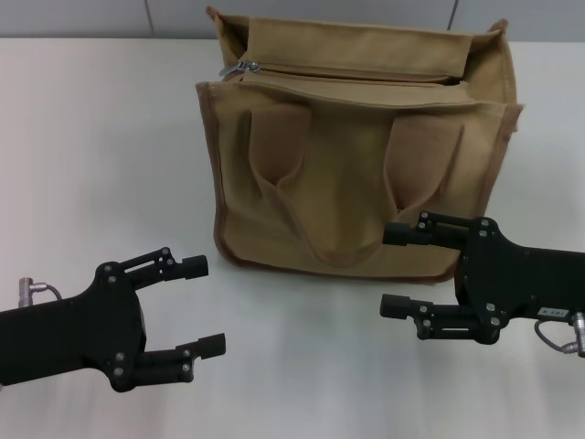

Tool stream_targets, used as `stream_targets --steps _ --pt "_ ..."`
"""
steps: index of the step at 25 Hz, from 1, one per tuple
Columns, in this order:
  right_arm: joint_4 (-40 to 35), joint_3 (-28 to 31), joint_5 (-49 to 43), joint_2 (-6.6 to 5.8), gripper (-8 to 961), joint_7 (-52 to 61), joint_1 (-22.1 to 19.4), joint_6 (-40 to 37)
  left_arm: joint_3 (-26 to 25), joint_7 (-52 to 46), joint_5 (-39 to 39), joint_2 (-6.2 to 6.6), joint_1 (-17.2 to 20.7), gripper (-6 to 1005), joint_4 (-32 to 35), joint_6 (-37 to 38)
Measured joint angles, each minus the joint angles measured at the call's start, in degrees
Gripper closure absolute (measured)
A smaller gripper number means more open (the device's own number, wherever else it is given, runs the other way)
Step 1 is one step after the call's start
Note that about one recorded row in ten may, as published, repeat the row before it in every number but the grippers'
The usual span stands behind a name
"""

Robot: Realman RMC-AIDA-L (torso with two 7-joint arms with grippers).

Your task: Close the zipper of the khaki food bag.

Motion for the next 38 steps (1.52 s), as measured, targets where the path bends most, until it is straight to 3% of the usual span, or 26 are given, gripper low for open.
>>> stream_targets --steps 16,17,18,19,22,23,25,27,30,33,38 --pt "2.5 0.0 0.3 0.08 178 -0.4 0.8 1.4 -0.8 1.3 -0.6 0.00 0.1 171 0.0 -0.6" --pt "3.4 0.1 0.4 0.09 178 -0.9 0.8 1.4 -2.6 2.4 -0.7 -0.04 0.2 171 0.0 -0.9" --pt "5.7 0.5 0.6 0.09 178 -3.0 1.0 1.4 -7.8 3.9 -1.4 -0.17 0.3 171 -1.1 -1.9" --pt "5.7 0.5 0.6 0.09 178 -3.0 1.0 1.4 -7.8 3.9 -1.4 -0.17 0.3 171 -1.1 -1.9" --pt "9.3 0.7 0.6 0.11 178 -6.6 1.4 1.4 -17.9 4.5 -4.8 -0.19 -0.9 172 -6.0 -5.2" --pt "11.2 0.7 0.6 0.14 178 -8.3 1.6 1.6 -22.8 4.5 -7.8 -0.18 -2.1 172 -9.0 -9.4" --pt "12.1 0.7 0.6 0.15 178 -9.1 1.7 1.8 -23.8 4.6 -8.5 -0.20 -2.8 172 -9.7 -11.7" --pt "13.6 0.7 0.6 0.16 178 -10.8 1.7 2.0 -23.9 4.7 -8.8 -0.24 -4.6 172 -10.4 -17.4" --pt "14.6 0.8 0.6 0.17 178 -11.9 1.6 2.1 -19.9 5.0 -8.5 -0.35 -7.4 172 -11.8 -24.2" --pt "15.1 0.8 0.6 0.18 178 -11.9 1.2 2.5 -13.0 6.4 -8.5 -0.42 -9.4 172 -12.5 -26.5" --pt "16.1 0.9 0.6 0.18 178 -12.1 0.9 3.3 -11.8 10.1 -12.6 -0.76 -12.1 173 -16.0 -27.3"
